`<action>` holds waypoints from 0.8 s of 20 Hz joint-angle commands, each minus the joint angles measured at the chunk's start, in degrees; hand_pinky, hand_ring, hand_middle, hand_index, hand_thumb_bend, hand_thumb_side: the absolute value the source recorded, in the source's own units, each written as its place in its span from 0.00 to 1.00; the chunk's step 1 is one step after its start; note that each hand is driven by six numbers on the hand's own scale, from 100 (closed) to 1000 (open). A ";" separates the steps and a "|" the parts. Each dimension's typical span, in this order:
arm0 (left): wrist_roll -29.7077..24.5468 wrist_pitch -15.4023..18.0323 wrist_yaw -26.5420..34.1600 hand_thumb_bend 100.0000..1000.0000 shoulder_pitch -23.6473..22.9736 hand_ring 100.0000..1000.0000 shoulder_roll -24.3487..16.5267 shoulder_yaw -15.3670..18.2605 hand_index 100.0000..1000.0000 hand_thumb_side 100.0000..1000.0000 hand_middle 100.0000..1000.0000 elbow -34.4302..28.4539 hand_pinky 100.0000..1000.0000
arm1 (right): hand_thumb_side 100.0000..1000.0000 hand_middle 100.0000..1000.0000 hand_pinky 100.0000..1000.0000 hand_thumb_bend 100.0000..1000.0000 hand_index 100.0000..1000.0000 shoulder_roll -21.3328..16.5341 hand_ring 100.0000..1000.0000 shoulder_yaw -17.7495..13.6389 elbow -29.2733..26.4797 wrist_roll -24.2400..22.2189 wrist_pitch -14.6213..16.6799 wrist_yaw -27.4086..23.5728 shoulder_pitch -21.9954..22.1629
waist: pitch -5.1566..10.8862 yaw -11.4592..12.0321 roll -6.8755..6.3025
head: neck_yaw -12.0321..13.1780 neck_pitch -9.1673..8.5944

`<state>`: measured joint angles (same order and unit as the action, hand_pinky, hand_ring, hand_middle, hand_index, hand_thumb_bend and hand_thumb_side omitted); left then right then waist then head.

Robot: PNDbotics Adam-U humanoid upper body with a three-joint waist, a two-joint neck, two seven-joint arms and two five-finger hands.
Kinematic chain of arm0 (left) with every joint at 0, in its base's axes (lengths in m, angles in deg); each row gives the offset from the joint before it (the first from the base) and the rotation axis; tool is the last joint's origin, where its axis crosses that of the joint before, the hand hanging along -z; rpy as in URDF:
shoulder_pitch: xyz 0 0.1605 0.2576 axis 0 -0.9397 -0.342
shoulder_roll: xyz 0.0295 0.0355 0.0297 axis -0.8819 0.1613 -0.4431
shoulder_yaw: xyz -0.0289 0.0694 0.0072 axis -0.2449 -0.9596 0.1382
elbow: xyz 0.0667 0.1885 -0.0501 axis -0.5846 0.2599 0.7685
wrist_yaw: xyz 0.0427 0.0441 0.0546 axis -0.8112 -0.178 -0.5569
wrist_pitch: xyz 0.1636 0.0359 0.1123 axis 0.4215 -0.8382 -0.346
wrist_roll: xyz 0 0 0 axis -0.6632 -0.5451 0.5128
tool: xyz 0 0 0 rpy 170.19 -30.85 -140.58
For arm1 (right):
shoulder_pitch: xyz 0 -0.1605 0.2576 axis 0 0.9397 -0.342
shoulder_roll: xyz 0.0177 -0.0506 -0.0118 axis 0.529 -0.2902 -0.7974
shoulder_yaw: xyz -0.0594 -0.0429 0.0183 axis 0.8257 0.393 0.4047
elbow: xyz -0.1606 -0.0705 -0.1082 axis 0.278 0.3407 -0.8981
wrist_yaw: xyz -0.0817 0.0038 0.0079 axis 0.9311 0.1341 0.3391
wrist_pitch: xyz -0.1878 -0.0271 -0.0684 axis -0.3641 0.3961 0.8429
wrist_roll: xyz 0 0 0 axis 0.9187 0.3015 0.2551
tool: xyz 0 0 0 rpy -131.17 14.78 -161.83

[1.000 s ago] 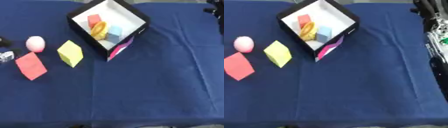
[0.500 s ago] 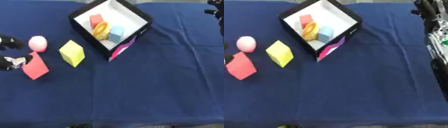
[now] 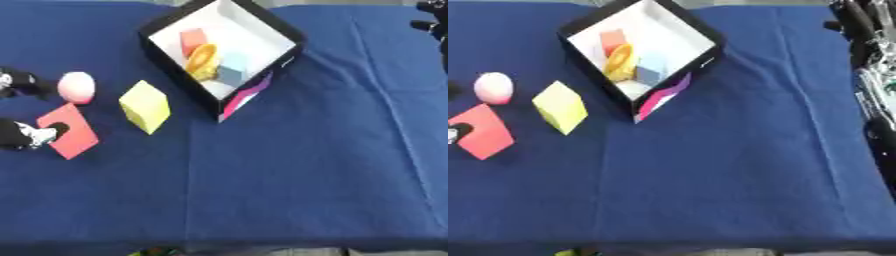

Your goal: Pick up objects on the table and place them in the box.

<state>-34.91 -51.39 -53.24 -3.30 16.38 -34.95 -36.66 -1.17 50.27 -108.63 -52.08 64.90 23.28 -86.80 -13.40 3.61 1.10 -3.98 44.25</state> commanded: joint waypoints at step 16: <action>0.19 0.21 -3.95 0.41 2.07 0.89 1.47 -1.93 0.86 0.37 0.73 6.86 0.93 | 0.52 0.76 0.77 0.14 0.84 -0.44 0.88 0.14 0.10 0.08 0.01 -0.39 -0.69 | 1.04 -0.44 -1.25 | 1.12 -0.13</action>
<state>-34.74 -51.53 -56.44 -2.14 18.84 -37.18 -29.95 -0.68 50.62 -108.22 -52.08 64.89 23.14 -86.78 -13.40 3.20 0.70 -3.10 44.25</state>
